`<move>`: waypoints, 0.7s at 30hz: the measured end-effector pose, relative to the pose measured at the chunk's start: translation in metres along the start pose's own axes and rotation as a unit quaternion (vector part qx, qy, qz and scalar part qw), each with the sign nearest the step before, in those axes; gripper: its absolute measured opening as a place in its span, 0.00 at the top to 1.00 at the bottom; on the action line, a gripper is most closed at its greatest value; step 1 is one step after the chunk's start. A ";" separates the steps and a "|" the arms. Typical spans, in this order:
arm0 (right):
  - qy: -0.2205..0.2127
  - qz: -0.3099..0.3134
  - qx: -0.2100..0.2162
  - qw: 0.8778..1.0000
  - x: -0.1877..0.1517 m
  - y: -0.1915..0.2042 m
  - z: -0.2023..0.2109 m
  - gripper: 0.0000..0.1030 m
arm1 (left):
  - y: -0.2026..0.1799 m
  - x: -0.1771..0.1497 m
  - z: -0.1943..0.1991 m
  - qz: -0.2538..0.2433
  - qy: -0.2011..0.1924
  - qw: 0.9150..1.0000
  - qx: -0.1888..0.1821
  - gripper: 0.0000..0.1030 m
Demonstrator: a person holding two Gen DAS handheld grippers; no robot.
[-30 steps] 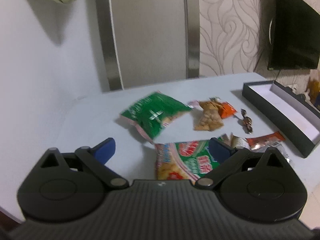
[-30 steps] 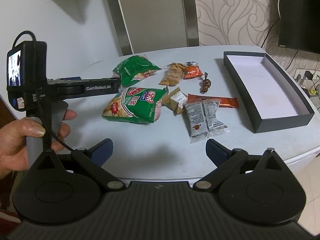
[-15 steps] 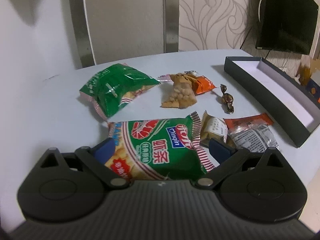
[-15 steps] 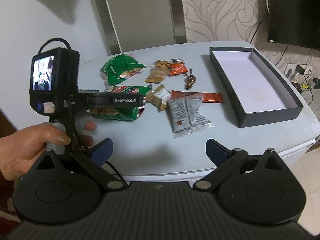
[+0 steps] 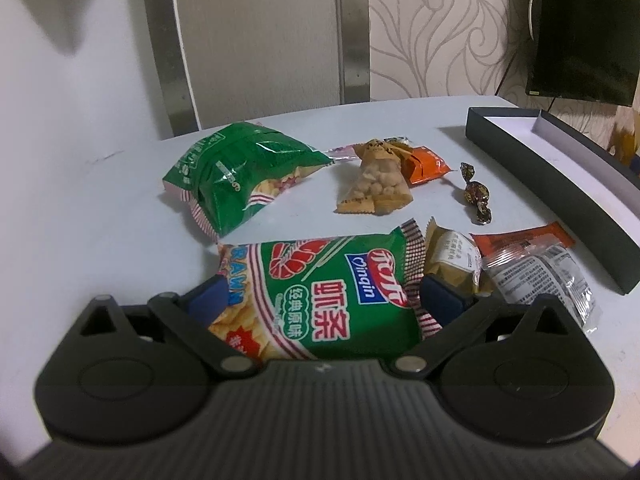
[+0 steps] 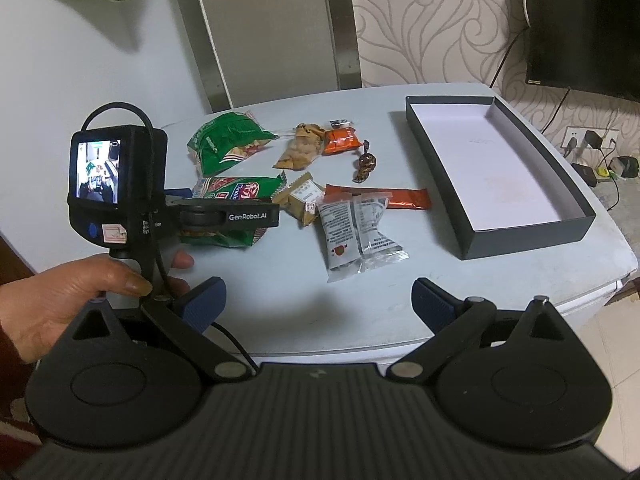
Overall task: Organize snacks
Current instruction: 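Grasp the shrimp-cracker bag with the left tool while the right tool approaches the white twin-pack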
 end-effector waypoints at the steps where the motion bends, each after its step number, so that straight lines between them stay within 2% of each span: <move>1: 0.001 0.001 0.000 1.000 0.000 0.000 0.000 0.02 | 0.000 0.000 0.000 0.002 0.000 1.000 -0.001 0.00; 16: 0.005 0.014 0.006 1.000 0.006 0.003 -0.017 0.02 | 0.004 0.003 -0.009 0.003 0.003 1.000 -0.006 0.00; 21: -0.002 0.020 -0.017 1.000 0.015 -0.012 -0.043 0.02 | 0.007 0.003 -0.009 0.002 0.002 1.000 -0.013 0.00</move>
Point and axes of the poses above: each gripper's, at about its wrist camera, not at the fingertips, and z roughly against the way its jaws point, y to its left, x to its top, the point moved 1 cm from there along -z, roughly the way its jaws point, and after that the axes turned 15 degrees about z, right-handed, at the moved point
